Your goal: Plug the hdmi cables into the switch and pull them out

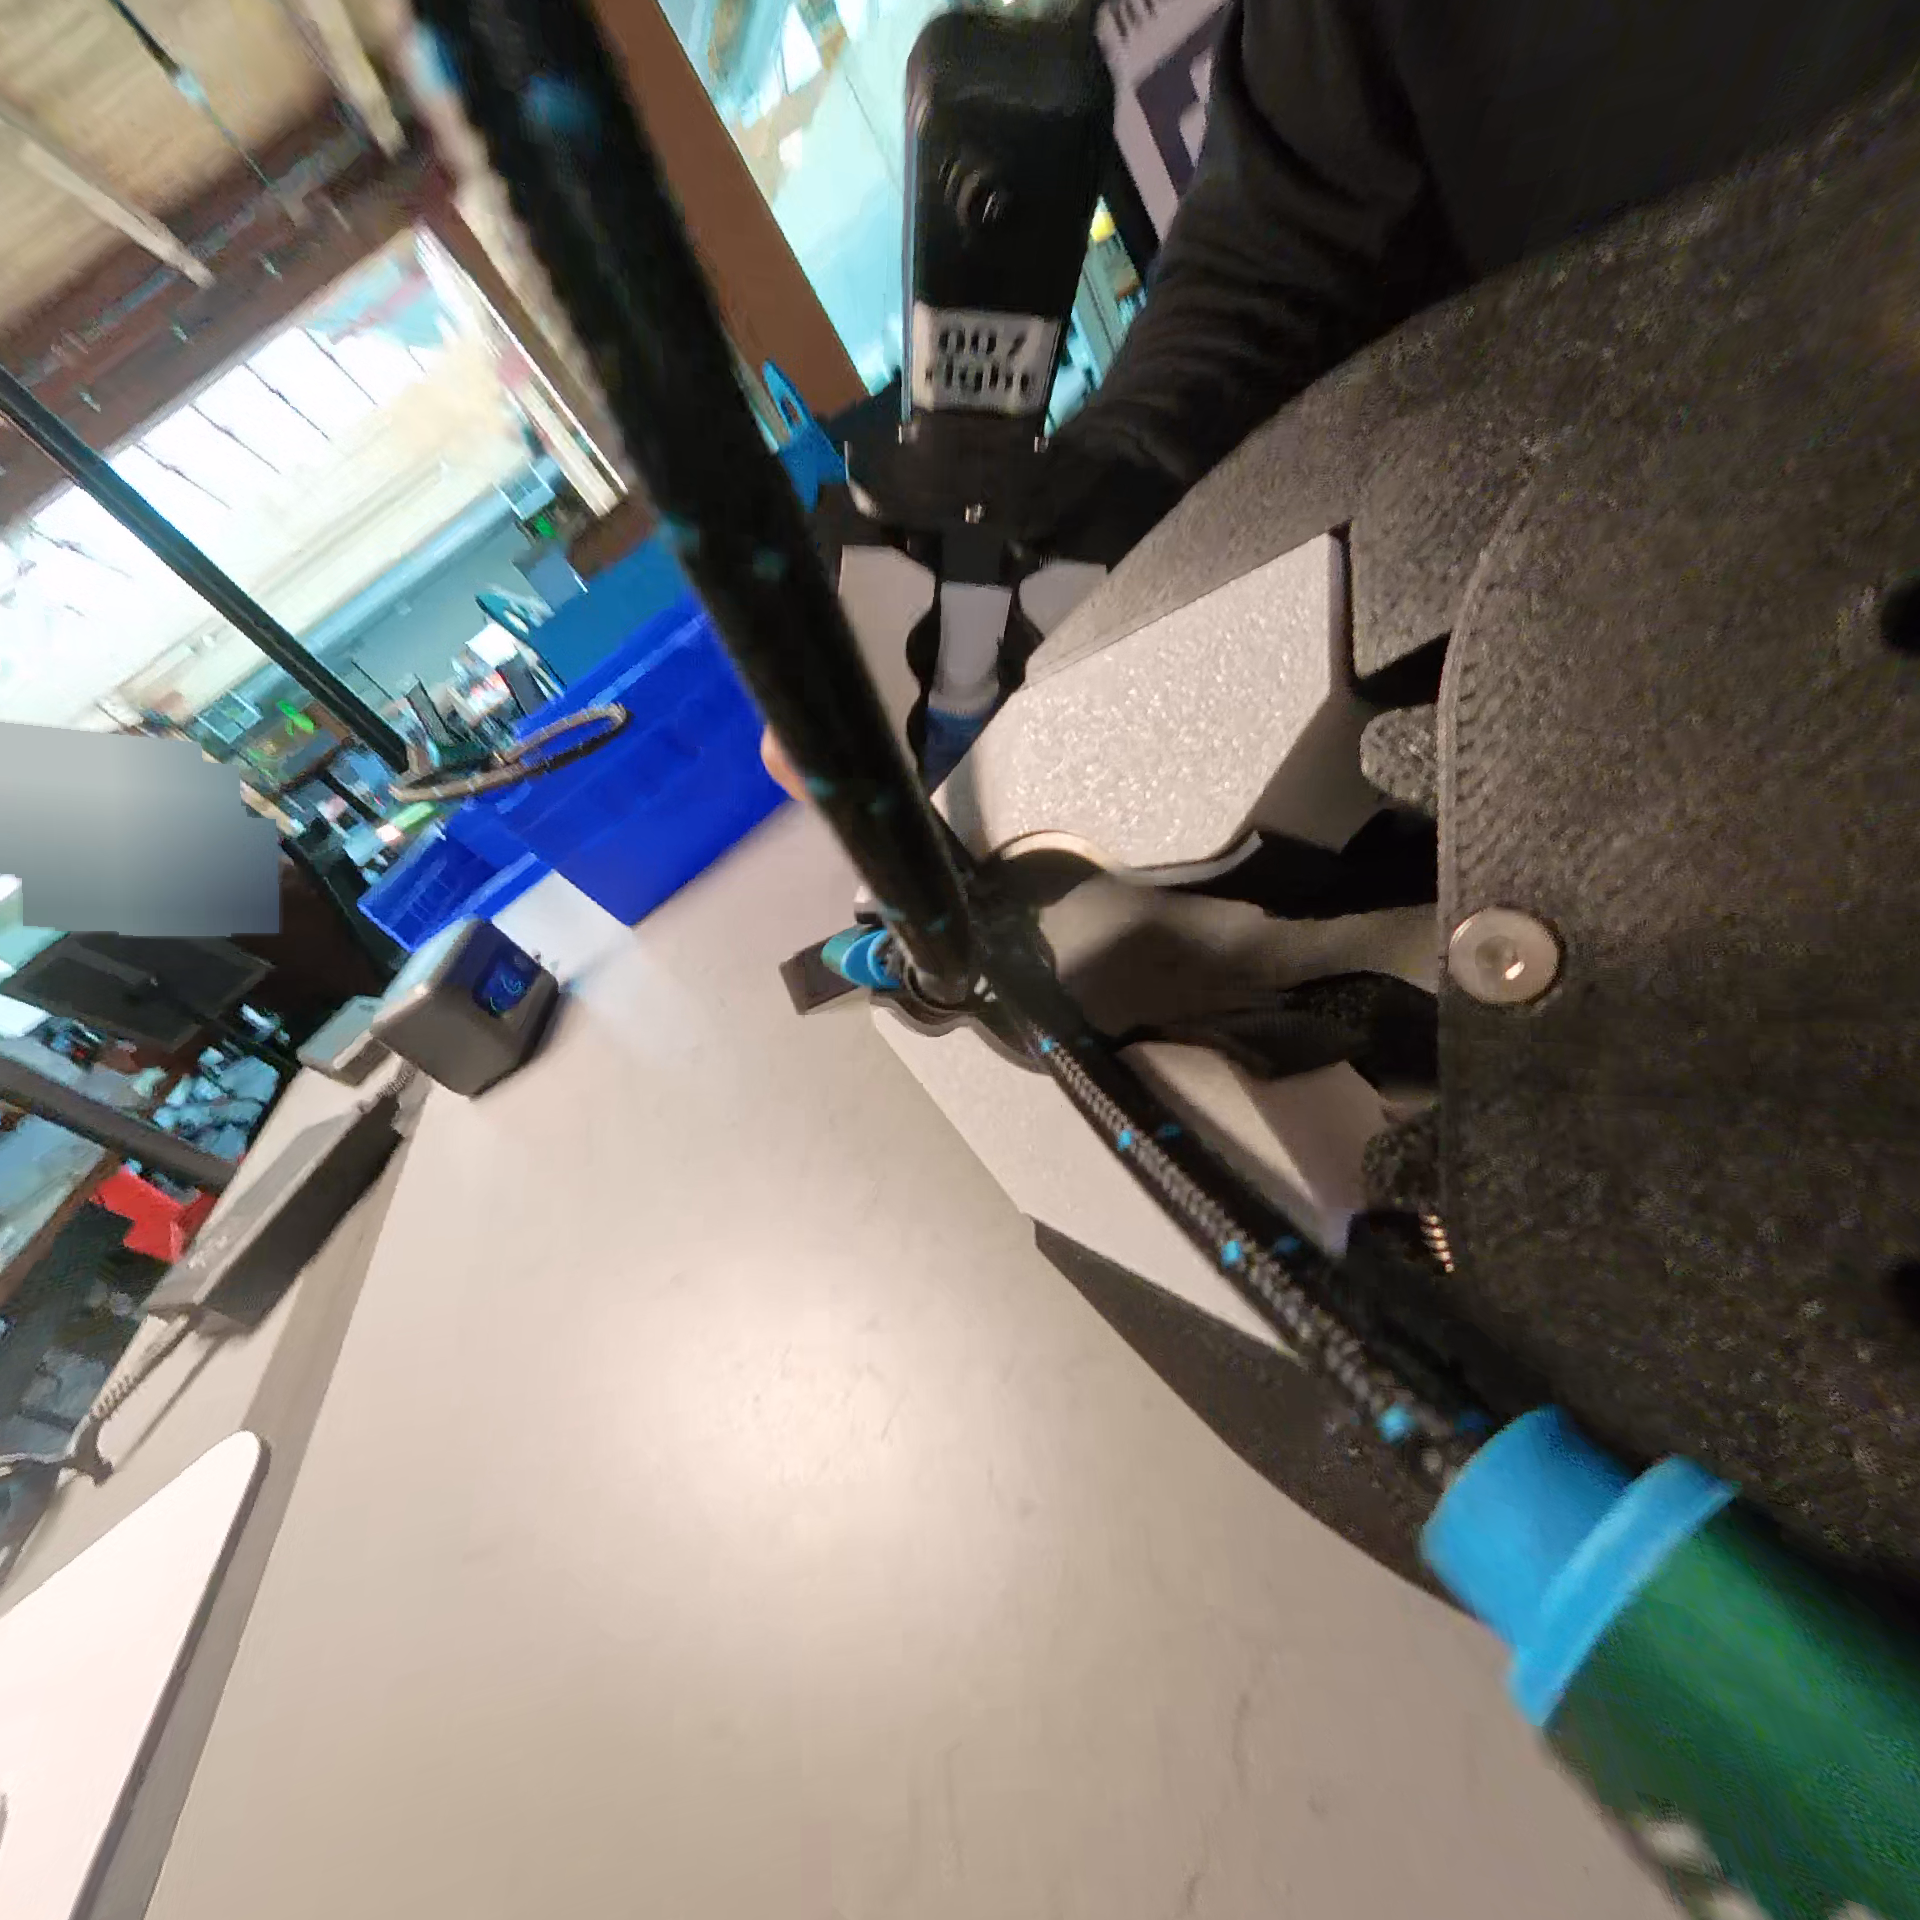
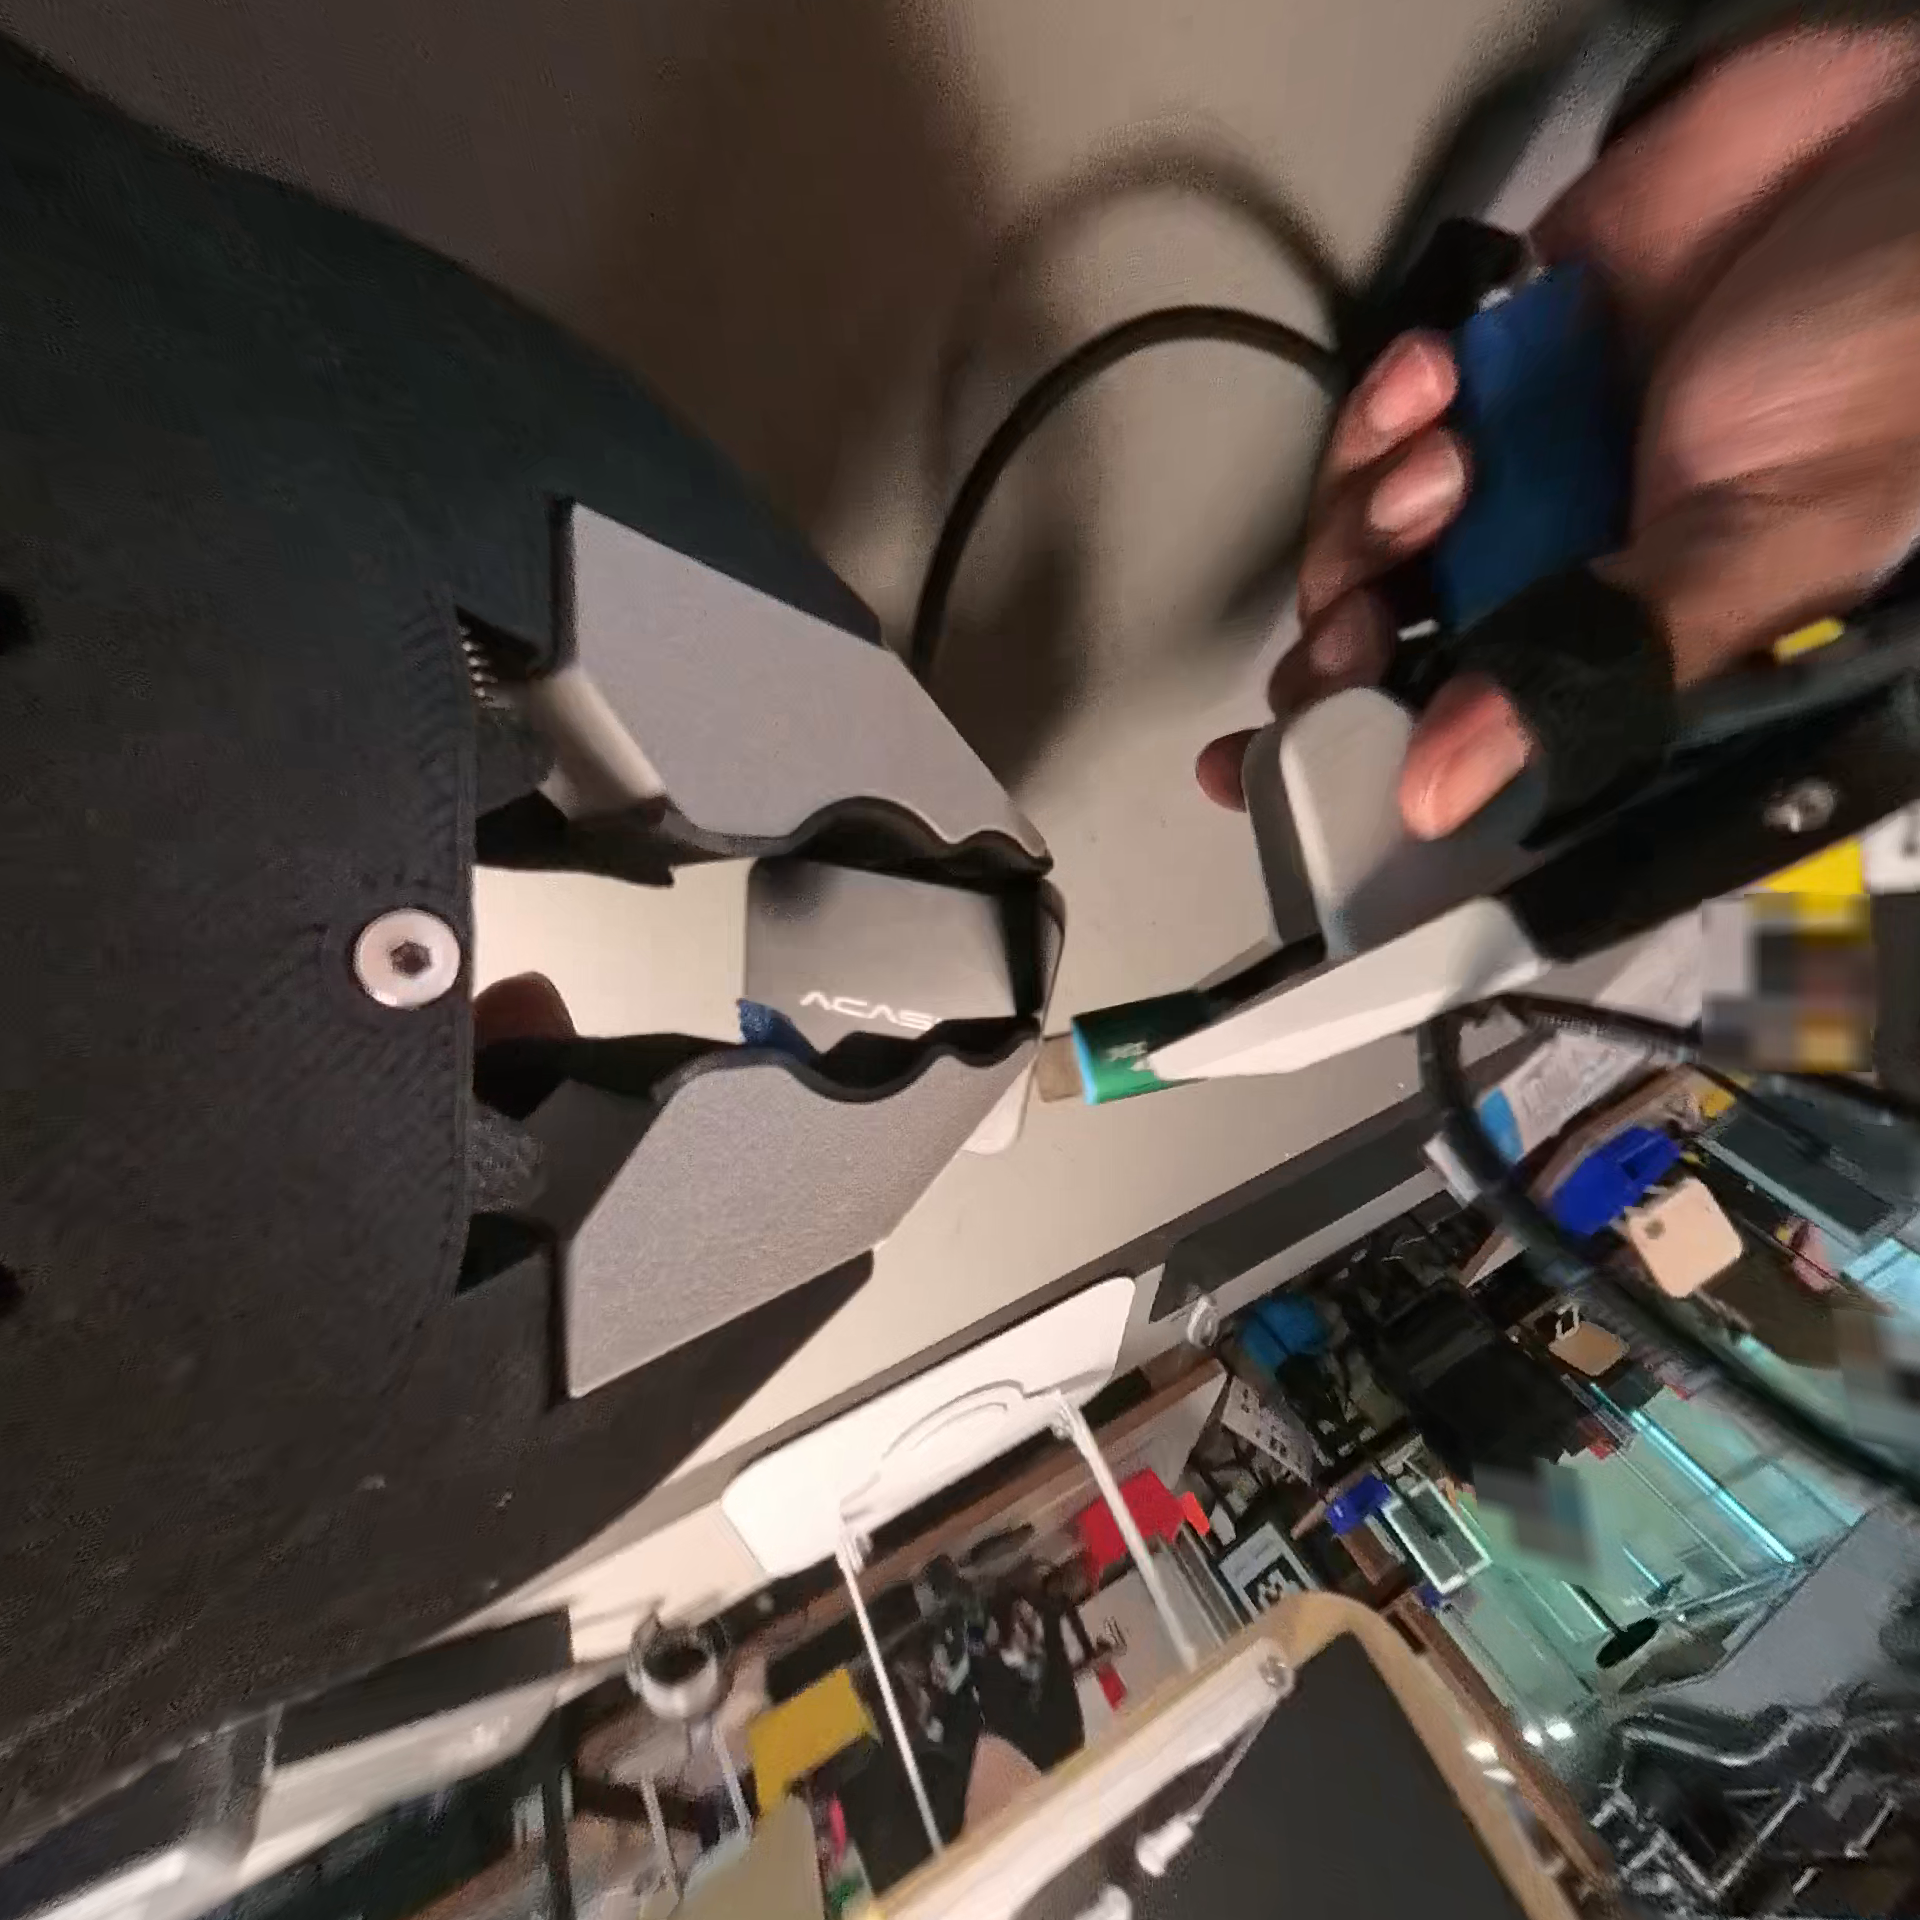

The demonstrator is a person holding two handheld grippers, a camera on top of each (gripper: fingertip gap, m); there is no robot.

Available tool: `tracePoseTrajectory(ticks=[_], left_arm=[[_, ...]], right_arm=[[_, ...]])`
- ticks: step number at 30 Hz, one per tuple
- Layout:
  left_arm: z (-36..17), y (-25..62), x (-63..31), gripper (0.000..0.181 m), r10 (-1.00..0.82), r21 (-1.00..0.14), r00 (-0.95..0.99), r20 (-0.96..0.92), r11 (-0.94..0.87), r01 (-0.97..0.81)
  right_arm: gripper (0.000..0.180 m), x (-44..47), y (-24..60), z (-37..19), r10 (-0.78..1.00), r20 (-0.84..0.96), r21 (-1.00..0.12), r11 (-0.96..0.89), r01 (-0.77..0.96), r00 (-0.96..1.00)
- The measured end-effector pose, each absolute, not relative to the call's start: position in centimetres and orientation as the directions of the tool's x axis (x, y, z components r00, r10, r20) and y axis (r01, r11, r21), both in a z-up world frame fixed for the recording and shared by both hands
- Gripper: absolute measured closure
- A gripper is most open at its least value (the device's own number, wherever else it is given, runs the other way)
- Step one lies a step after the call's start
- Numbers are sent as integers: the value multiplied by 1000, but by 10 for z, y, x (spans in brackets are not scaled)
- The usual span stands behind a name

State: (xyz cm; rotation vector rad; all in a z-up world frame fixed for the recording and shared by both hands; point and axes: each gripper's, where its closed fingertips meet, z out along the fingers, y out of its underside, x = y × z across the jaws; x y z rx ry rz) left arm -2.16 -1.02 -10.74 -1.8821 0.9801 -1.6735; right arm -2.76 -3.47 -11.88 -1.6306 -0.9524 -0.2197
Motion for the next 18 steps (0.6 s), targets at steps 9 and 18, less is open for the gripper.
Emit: tracePoseTrajectory(ticks=[9, 18], left_arm=[[-118, -5, -24, 169, -738, -704, 56, 672, -661, -260], [-125, -9, -23, 169, -694, -651, 69, 717, -701, -290]], right_arm=[[103, 5, -38, -129, 503, 386, -792, -250, 557, 773], [92, -2, -27, -178, 540, 58, -708, -571, 416, 839]])
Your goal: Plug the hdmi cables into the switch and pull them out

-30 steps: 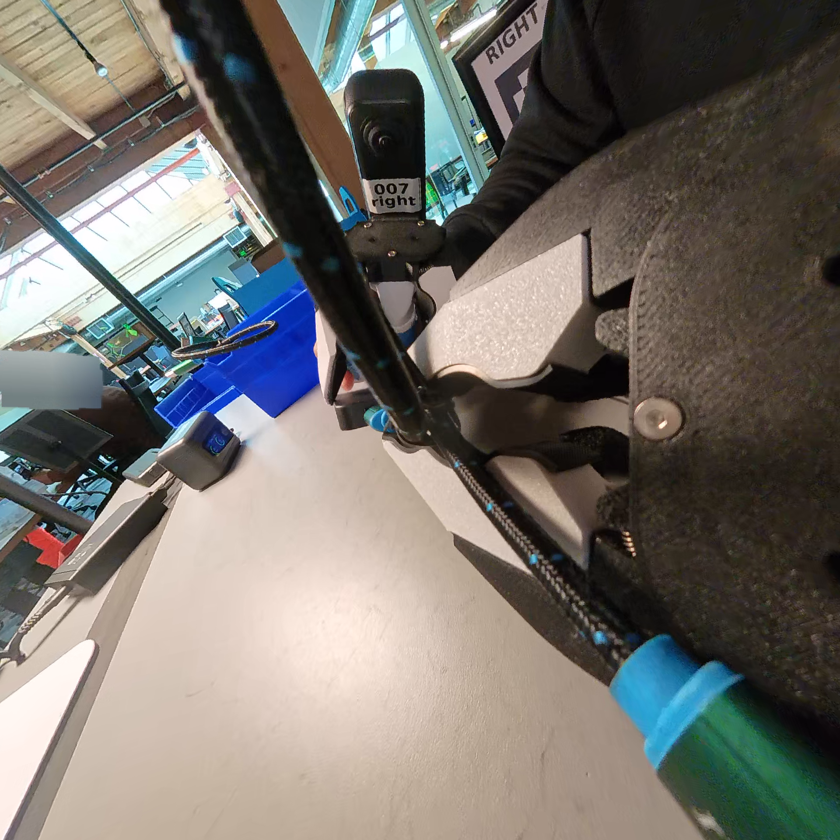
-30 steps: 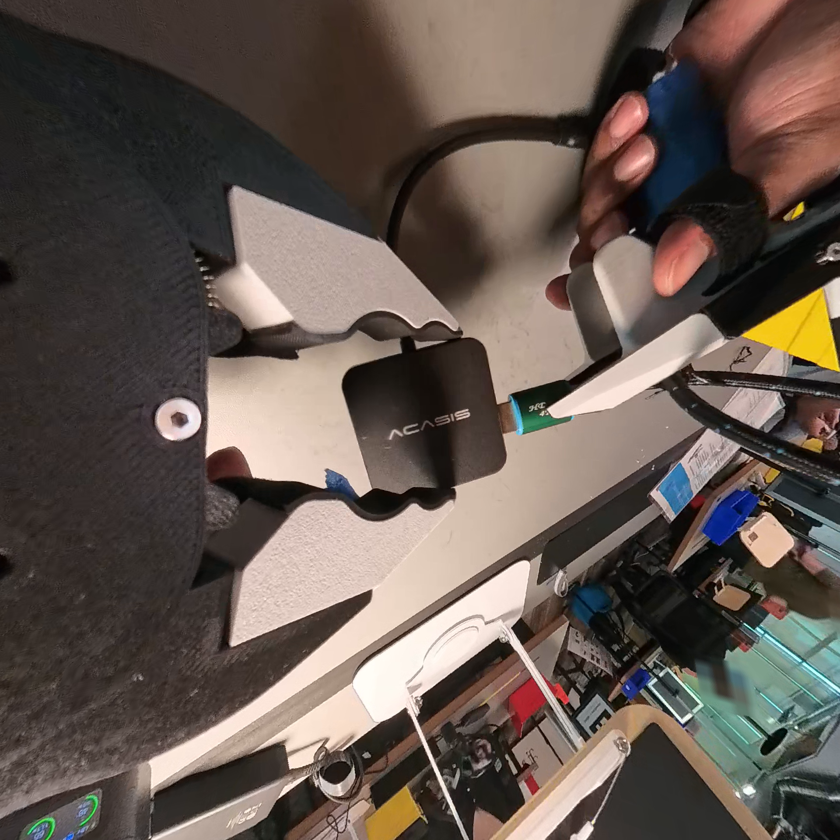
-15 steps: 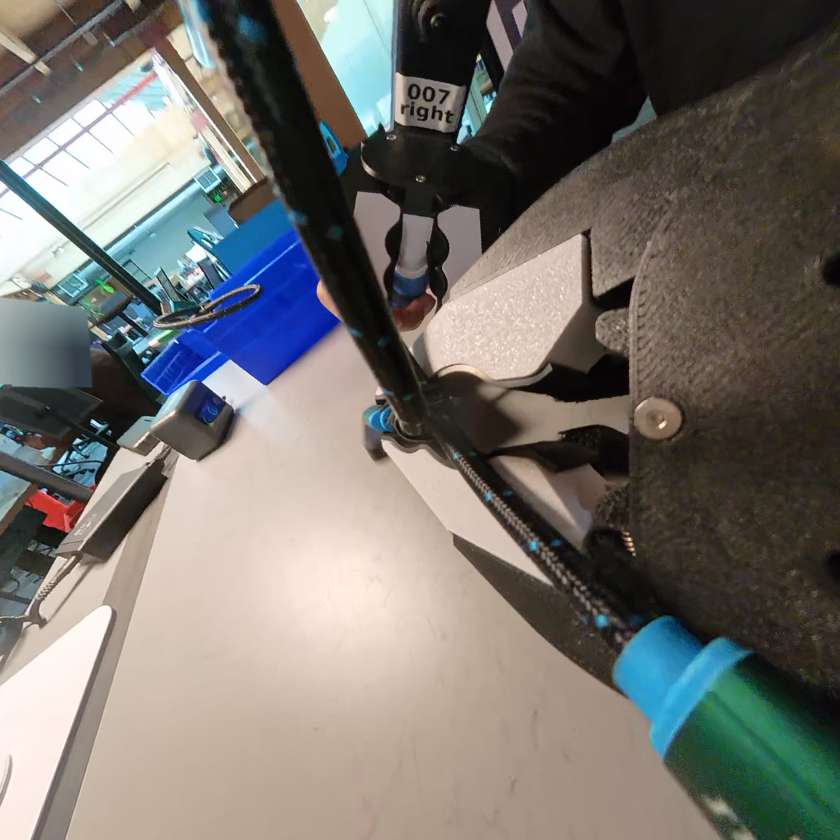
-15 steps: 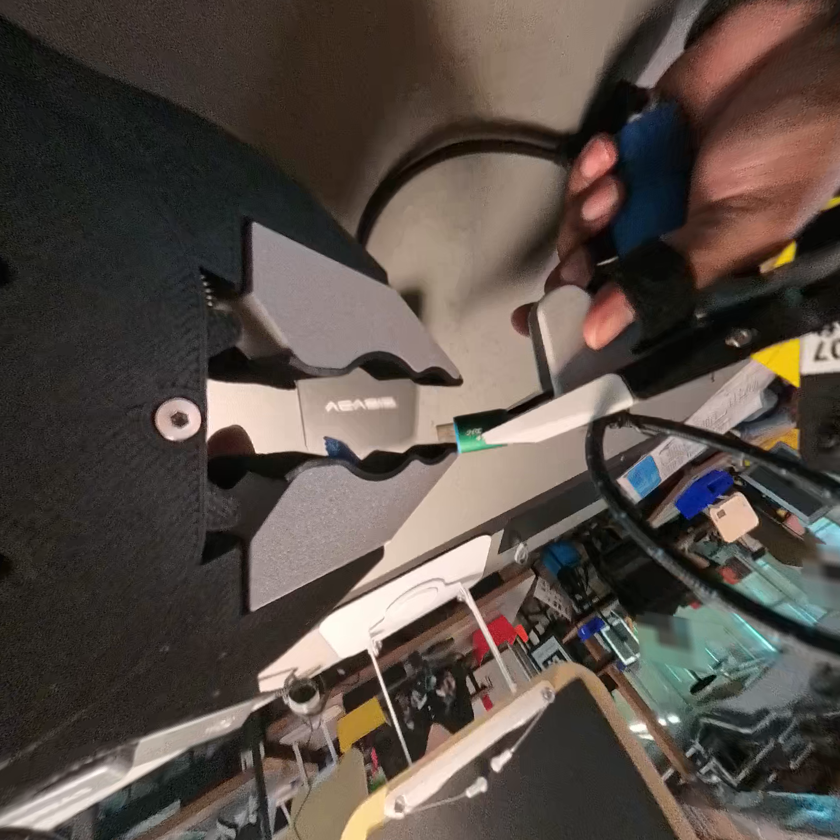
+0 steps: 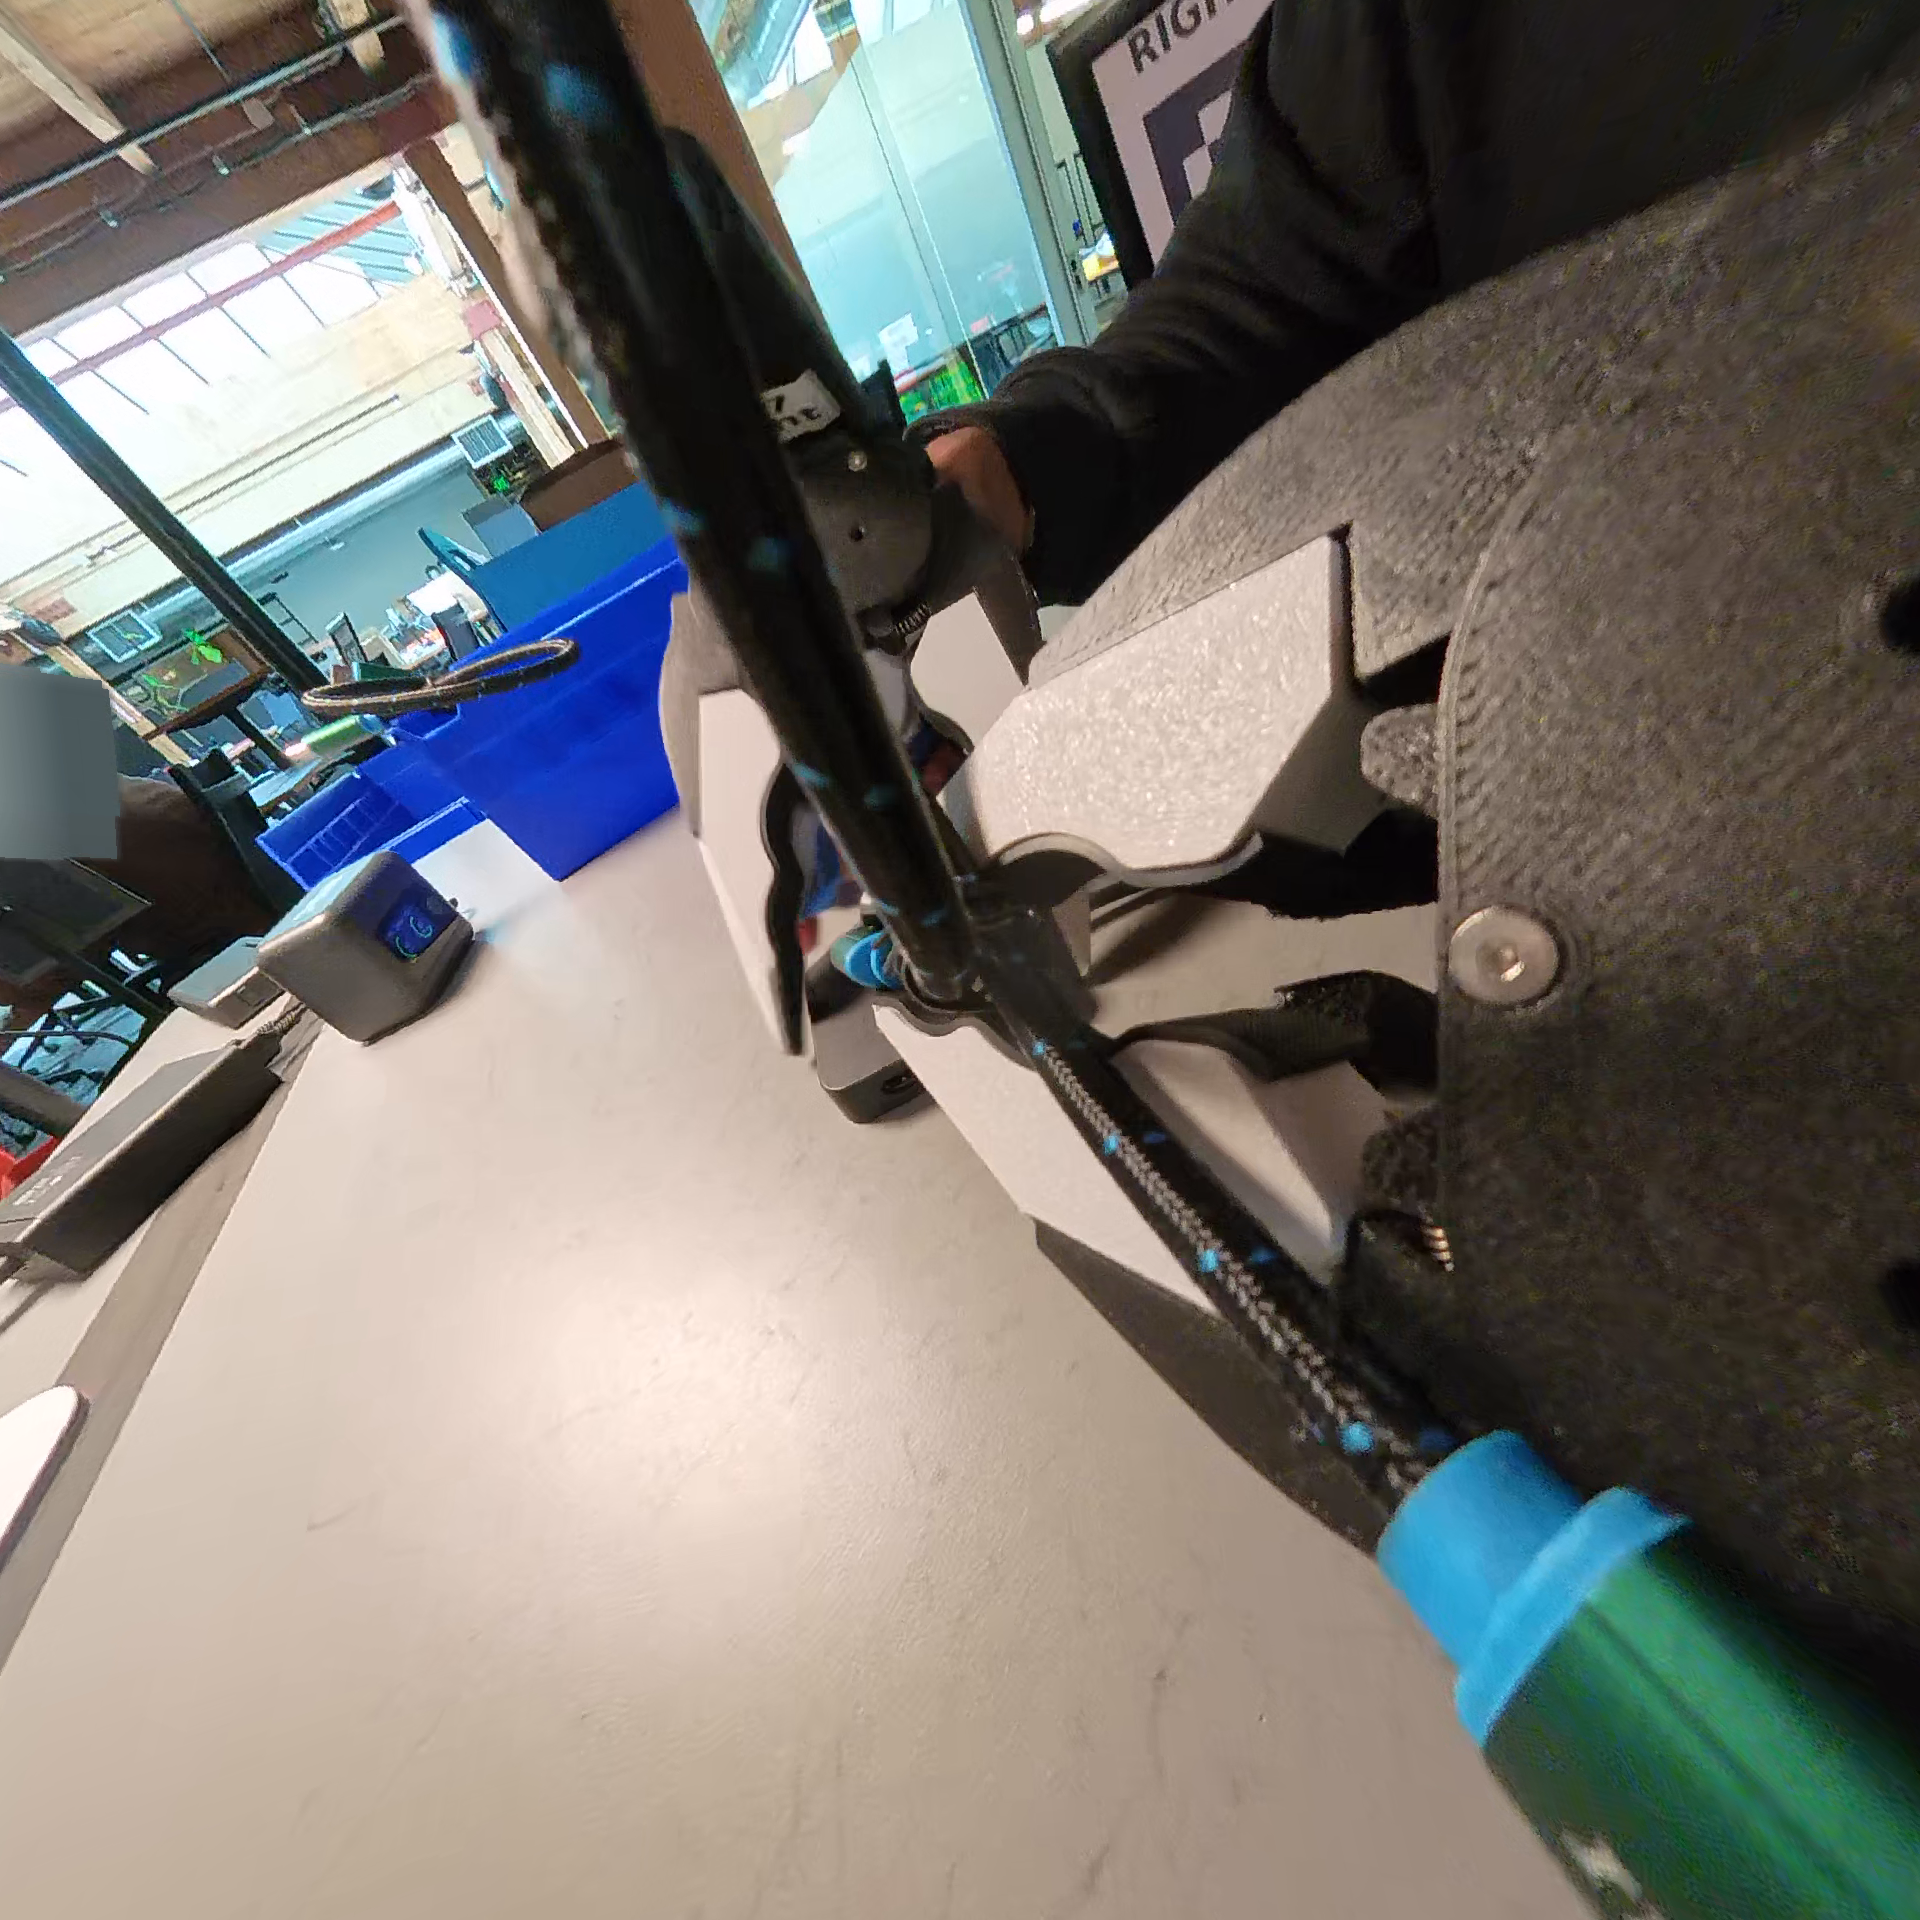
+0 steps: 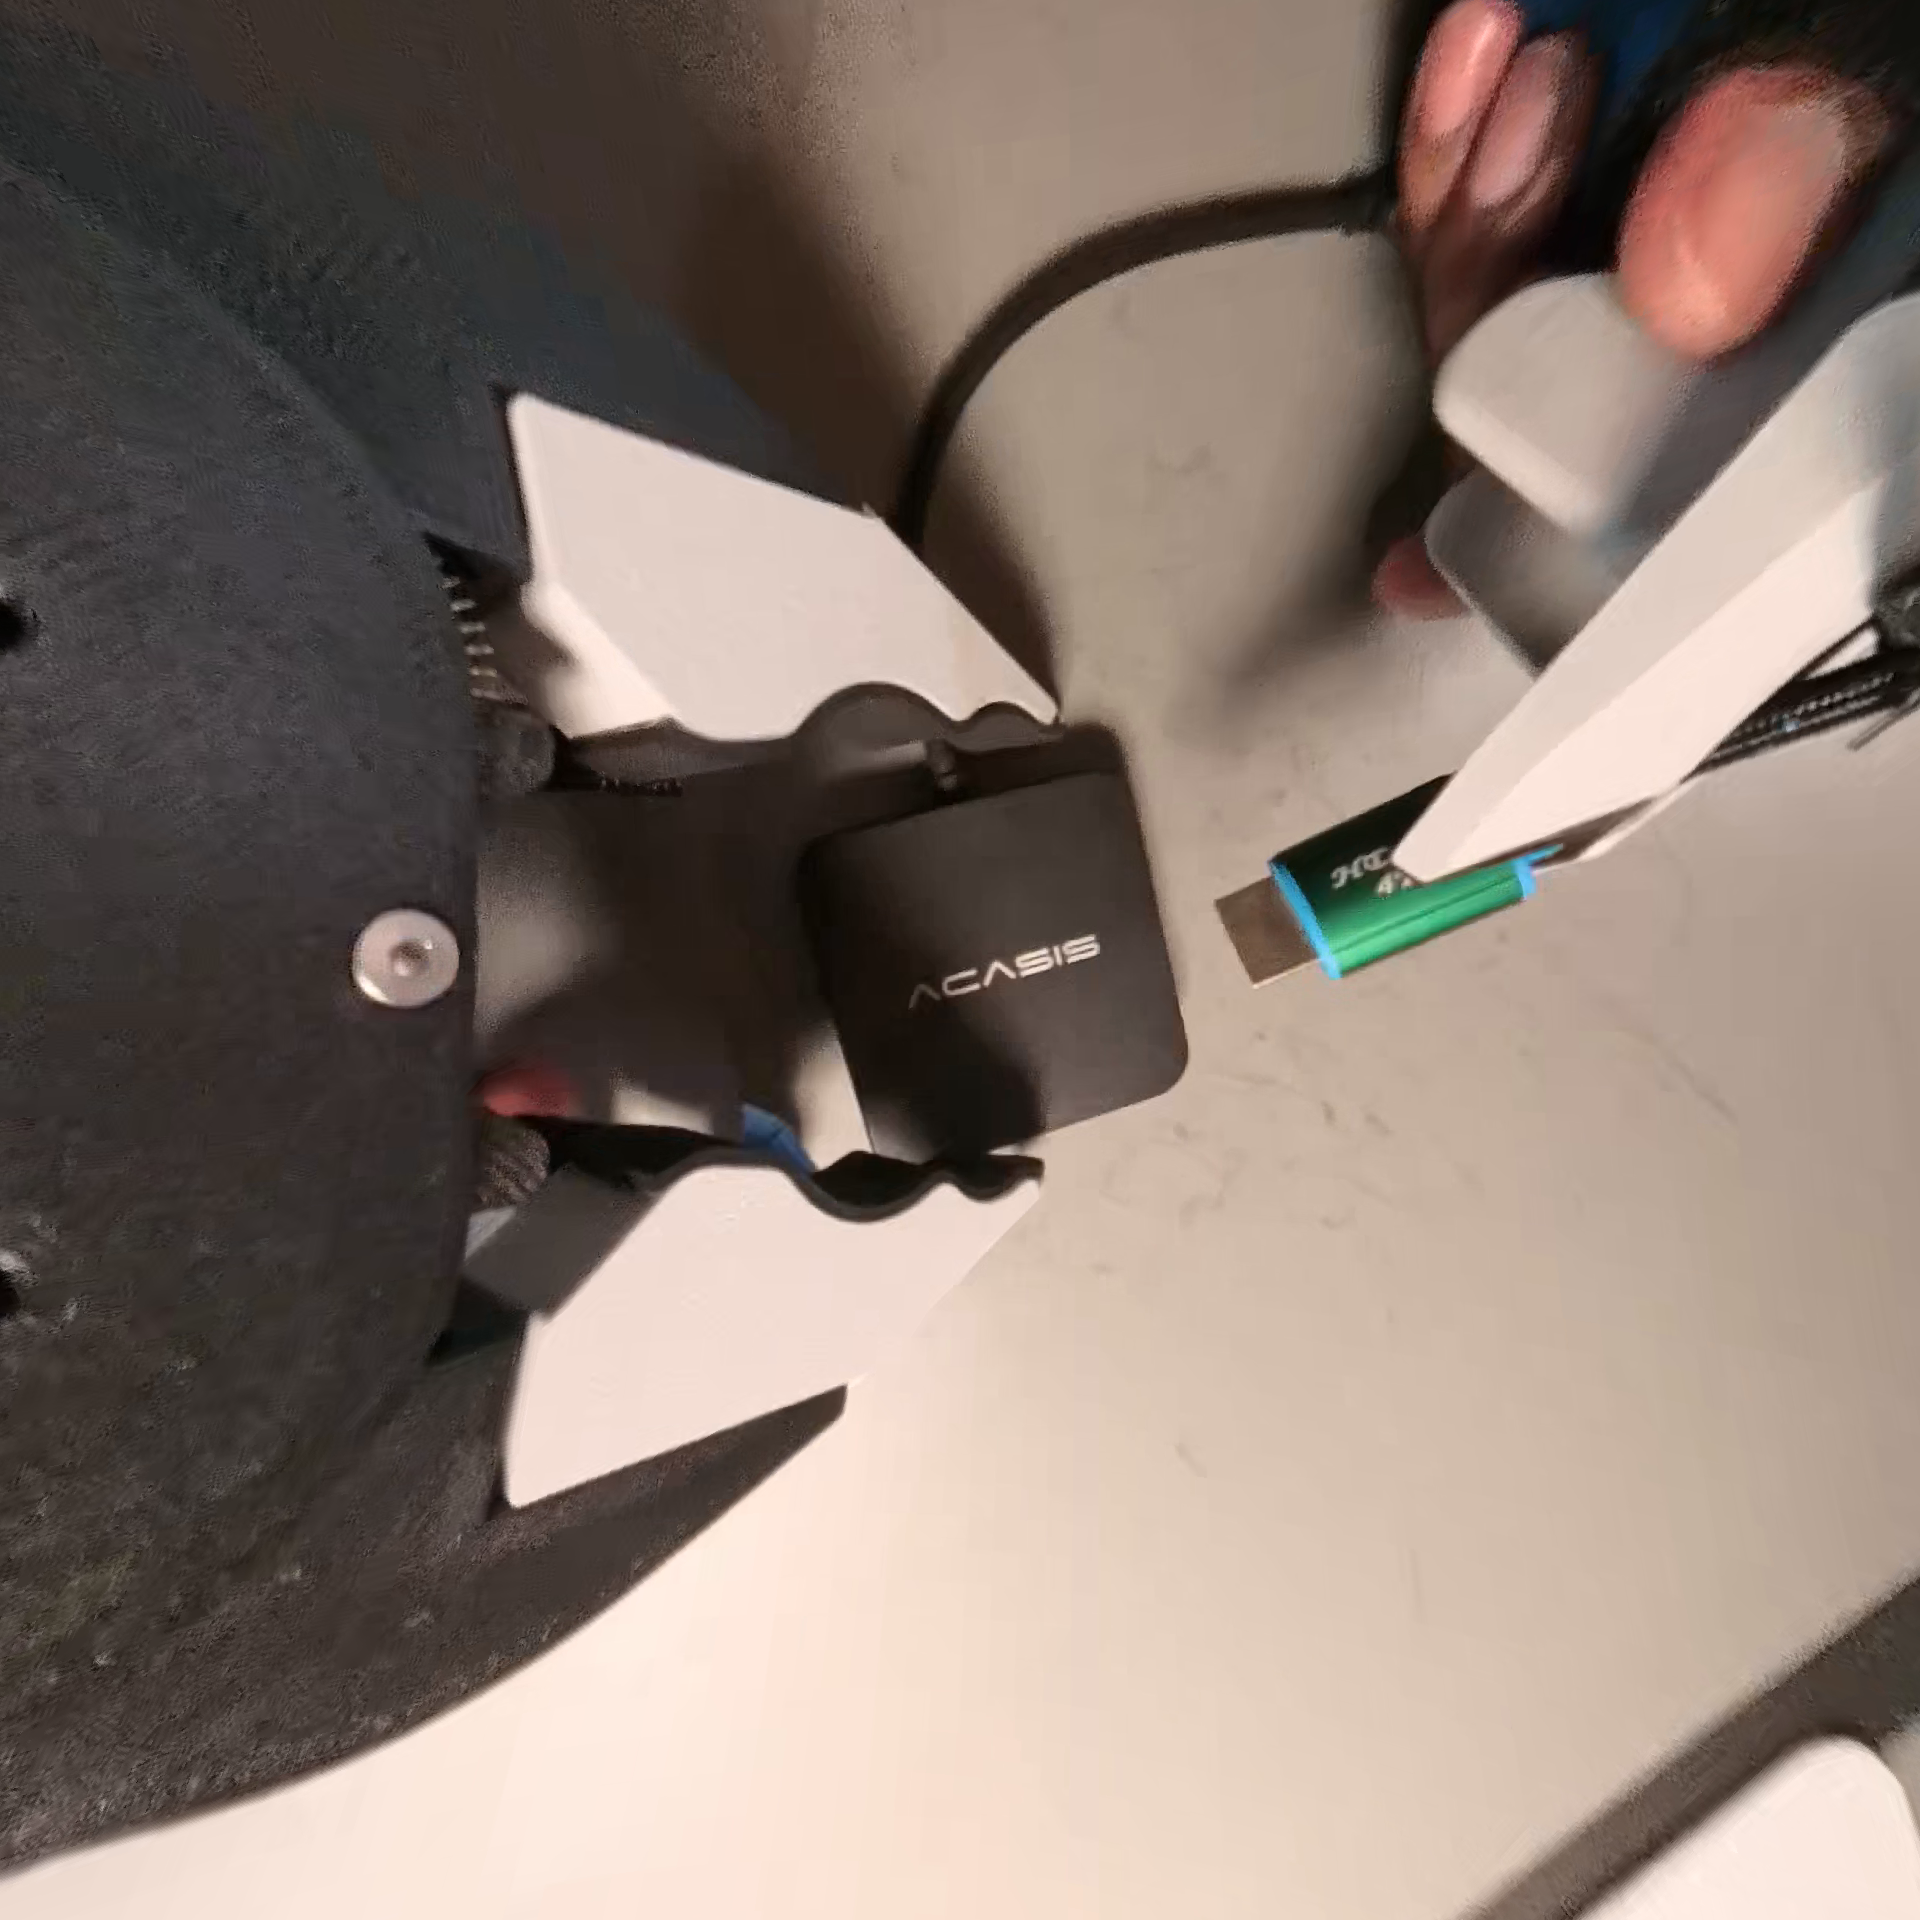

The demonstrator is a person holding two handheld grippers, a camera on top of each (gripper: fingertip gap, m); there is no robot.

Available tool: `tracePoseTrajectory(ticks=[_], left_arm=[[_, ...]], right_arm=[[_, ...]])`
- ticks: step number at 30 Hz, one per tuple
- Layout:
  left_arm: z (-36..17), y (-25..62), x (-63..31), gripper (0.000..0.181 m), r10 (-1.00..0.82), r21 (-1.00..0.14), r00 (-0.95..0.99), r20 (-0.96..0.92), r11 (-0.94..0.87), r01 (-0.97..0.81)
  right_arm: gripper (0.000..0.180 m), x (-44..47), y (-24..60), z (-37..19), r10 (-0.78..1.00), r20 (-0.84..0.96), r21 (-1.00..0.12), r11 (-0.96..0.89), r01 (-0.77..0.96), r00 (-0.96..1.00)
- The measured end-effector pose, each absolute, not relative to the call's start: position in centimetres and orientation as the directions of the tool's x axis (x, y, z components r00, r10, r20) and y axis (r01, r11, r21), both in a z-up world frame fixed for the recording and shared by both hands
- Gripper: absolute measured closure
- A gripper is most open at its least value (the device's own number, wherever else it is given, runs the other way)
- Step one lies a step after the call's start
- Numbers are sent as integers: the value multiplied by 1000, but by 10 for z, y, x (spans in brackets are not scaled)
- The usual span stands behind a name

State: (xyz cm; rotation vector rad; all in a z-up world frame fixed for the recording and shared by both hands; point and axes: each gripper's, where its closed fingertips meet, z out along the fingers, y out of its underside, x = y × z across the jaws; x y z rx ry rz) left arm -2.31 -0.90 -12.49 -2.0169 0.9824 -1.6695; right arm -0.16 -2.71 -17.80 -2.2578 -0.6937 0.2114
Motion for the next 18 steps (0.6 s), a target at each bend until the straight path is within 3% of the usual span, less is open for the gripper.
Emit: tracePoseTrajectory(ticks=[6, 10, 18], left_arm=[[-127, 2, -28, 170, -679, -634, 116, 725, -723, -273], [-122, 1, -29, 170, -670, -631, 88, 737, -729, -267], [-114, -9, -28, 170, -671, -636, 47, 740, -720, -276]], right_arm=[[107, -1, -26, -166, 539, 169, -761, -461, 457, 826], [107, -7, -31, -143, 562, 238, -838, -293, 460, 792], [108, -3, -28, -132, 513, 342, -845, -199, 496, 788]])
